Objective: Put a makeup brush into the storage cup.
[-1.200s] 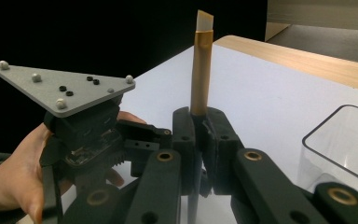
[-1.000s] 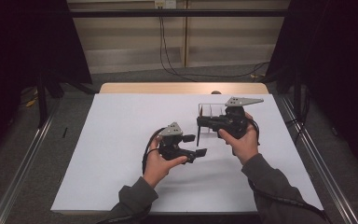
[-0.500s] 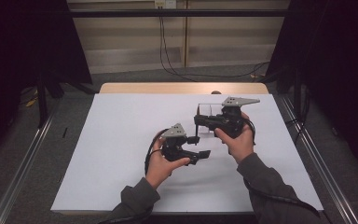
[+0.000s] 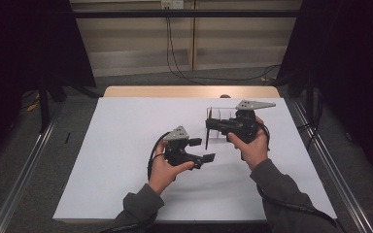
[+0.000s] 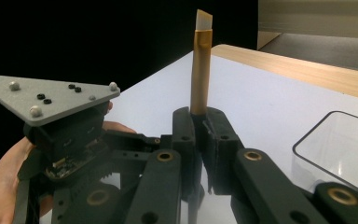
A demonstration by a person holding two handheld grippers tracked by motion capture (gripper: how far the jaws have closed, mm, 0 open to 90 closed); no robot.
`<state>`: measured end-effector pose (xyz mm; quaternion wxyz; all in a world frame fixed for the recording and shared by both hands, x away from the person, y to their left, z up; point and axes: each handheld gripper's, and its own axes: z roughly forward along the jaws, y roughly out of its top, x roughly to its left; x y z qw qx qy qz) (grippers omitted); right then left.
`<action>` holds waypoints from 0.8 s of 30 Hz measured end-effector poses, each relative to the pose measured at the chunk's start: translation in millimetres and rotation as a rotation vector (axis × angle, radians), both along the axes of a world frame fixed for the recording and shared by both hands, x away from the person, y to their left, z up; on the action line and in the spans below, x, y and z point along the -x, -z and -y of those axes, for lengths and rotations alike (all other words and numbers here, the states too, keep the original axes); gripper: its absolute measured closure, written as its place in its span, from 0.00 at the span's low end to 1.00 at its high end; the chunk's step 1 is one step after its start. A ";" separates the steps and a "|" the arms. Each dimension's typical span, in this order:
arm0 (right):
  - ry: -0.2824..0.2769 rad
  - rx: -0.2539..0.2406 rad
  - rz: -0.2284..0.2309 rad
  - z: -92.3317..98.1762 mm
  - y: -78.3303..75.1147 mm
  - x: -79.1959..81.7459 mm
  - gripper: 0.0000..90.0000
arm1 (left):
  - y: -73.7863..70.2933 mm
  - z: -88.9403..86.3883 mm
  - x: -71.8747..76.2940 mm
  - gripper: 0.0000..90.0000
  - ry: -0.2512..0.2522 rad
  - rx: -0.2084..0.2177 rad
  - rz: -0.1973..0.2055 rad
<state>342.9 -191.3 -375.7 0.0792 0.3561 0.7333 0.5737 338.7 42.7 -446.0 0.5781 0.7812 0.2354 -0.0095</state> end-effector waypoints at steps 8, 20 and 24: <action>0.006 -0.001 0.006 5.5 0.9 2.4 0.93 | -3.2 -4.5 -0.6 0.04 -0.005 0.004 0.039; 0.018 0.002 0.017 15.8 -2.0 5.5 0.93 | -7.1 -19.8 -0.9 0.00 0.018 -0.009 0.087; 0.018 0.001 0.021 18.1 -1.6 6.0 0.93 | -6.2 -29.2 -2.3 0.00 0.015 -0.048 0.090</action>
